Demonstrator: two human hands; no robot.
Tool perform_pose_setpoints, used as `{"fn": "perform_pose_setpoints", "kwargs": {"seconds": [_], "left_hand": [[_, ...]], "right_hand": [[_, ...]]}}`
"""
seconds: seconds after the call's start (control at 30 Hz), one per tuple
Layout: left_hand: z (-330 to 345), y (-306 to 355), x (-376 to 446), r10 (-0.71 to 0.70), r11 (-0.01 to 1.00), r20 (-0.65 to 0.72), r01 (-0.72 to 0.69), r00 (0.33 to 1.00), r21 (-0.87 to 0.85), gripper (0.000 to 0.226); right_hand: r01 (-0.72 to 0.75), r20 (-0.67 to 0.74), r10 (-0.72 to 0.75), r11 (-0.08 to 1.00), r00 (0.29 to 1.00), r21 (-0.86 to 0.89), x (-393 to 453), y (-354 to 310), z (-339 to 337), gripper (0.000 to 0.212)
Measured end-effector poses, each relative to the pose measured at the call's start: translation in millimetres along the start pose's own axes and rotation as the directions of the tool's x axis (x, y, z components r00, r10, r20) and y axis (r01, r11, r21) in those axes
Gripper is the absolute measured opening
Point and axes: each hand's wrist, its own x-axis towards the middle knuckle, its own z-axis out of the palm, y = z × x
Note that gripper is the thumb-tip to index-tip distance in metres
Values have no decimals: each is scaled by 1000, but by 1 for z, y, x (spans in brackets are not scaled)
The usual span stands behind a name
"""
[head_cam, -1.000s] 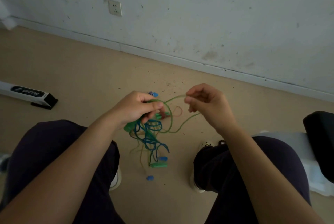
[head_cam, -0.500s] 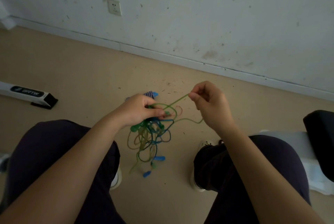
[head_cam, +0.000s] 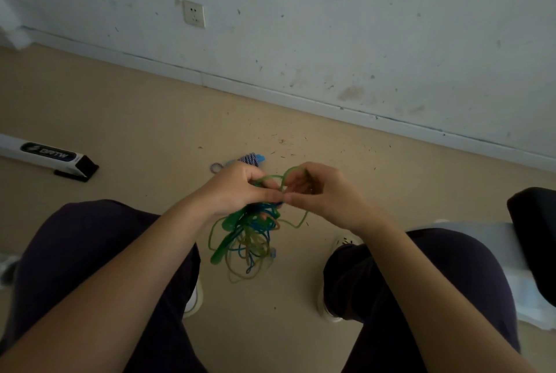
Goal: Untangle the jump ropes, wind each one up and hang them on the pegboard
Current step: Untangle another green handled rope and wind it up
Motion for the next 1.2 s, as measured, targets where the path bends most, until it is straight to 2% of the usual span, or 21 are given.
{"fn": "perform_pose_setpoints", "kwargs": {"seconds": [0.1,0.2,0.27,0.4,0.53,0.63,0.73,0.83,1.1,1.2], "left_hand": [[1,-1,0,0,1000,22,0,1000,6,40],[1,-3,1,-14,1000,42,14,999,6,43],[0,-4,1,-23,1000,36,24,999,-19,37],[-1,-2,1,-17,1000,30,17,999,-19,14],[1,-2,-1,3,1000,68,-3,998,-3,13],[1,0,-2,14,1000,74,-13,997,-15,11],[-2,1,-2,19,1000,59,-18,998,-22,12],[-4,1,-2,9,1000,27,-9,1000,-21,12],[-4,5,-4,-29,999,-3,29,1000,-32,20],[-6,6,-3,-14,1000,-43,14,999,-2,16]], "right_hand": [[42,-57,-43,999,997,-21,2,0,-4,23],[67,-88,-60,994,994,83,1,-3,-11,28],[66,-77,-60,995,995,79,0,-3,-14,26],[47,-22,-48,998,999,-41,0,1,-14,10],[-2,65,1,1000,998,16,-1,-1,-8,15],[-43,149,70,984,986,-175,-2,-3,-8,17],[-40,121,77,958,990,-282,-2,-2,-9,12],[-23,40,33,972,999,-233,-1,-2,-7,4],[11,-106,-2,997,994,78,0,0,-5,9],[44,-169,-34,997,985,60,1,0,-5,9]]}}
